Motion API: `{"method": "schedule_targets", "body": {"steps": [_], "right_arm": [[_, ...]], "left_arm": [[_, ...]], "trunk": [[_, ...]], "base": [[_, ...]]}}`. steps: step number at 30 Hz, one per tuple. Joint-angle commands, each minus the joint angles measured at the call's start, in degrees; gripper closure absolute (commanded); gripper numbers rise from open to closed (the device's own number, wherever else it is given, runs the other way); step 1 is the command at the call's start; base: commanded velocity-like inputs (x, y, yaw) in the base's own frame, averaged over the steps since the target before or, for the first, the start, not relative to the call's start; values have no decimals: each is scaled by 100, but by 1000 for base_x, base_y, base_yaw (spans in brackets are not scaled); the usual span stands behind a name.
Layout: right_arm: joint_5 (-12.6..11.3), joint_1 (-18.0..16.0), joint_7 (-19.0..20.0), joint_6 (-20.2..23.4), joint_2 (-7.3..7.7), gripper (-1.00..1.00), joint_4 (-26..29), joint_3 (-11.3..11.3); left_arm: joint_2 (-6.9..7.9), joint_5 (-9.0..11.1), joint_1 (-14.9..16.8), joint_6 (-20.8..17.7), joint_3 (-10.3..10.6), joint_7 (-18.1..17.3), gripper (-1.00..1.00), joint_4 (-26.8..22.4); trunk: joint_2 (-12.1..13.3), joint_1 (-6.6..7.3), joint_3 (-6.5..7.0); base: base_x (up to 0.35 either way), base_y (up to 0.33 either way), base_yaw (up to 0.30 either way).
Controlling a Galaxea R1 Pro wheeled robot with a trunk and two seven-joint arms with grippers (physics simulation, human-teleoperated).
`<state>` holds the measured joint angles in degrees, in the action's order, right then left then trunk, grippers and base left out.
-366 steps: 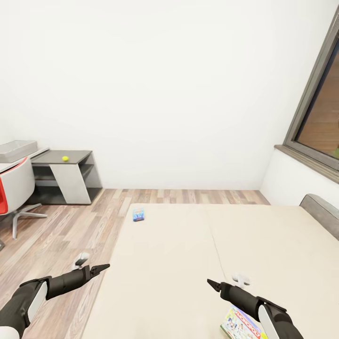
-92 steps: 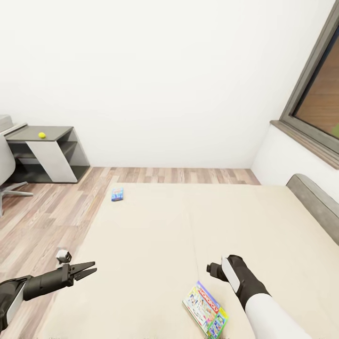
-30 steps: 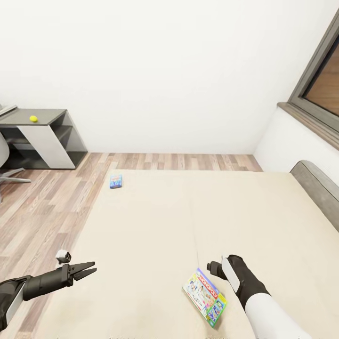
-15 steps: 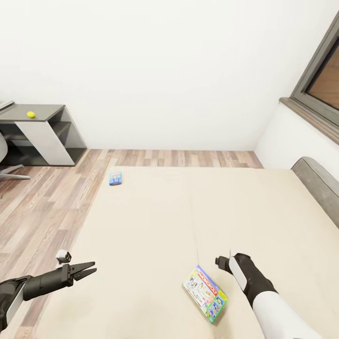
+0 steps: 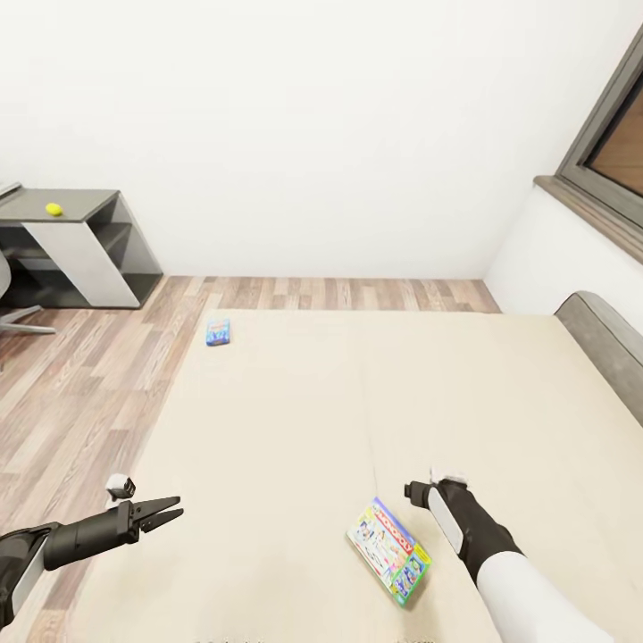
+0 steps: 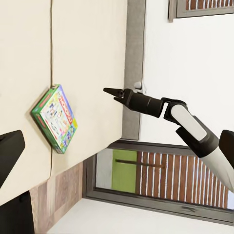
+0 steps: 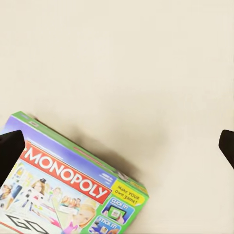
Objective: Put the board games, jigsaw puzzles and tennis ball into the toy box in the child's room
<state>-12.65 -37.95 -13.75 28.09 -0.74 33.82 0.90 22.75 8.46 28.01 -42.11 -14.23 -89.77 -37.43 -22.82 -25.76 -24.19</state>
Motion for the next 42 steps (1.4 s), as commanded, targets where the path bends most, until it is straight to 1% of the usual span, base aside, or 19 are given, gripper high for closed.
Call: {"method": "schedule_targets", "body": {"steps": [1,4,12,14,20,21,26,42], "right_arm": [[-58,-2,-40,17,-5,-100,10,-10],[-60,3,-38,14,-10,-100,10,-52],[-69,6,10,13,-14,-100,10,-81],[-70,7,93,12,-10,-100,10,-81],[-61,2,579,18,-6,-100,10,-82],[-58,0,706,19,-3,-100,10,-82],[-55,-1,886,16,2,-100,10,-82],[-53,-2,944,13,1,-100,7,-78]], "left_arm": [[1,-2,3,-61,0,-23,-100,-1],[1,-2,3,-61,5,-23,-100,-1],[-3,-2,5,-61,1,-23,-100,-1],[-5,-2,4,-61,0,-23,-100,-1],[-4,-2,3,-61,5,-23,-100,-1],[-2,-2,3,-61,4,-23,-100,-1],[-3,-2,3,-61,5,-23,-100,-1],[-7,-10,3,-61,4,-23,-100,-1]], "trunk": [[-10,-3,-19],[-10,-3,-47],[-10,-3,-122],[-10,-3,-141],[-10,-3,-198],[-10,-3,-207],[-10,-3,-254],[-10,-3,-406]], "base": [[0,0,0],[0,0,0],[0,0,0],[0,0,0],[0,0,0],[0,0,0],[0,0,0],[0,0,0]]}}
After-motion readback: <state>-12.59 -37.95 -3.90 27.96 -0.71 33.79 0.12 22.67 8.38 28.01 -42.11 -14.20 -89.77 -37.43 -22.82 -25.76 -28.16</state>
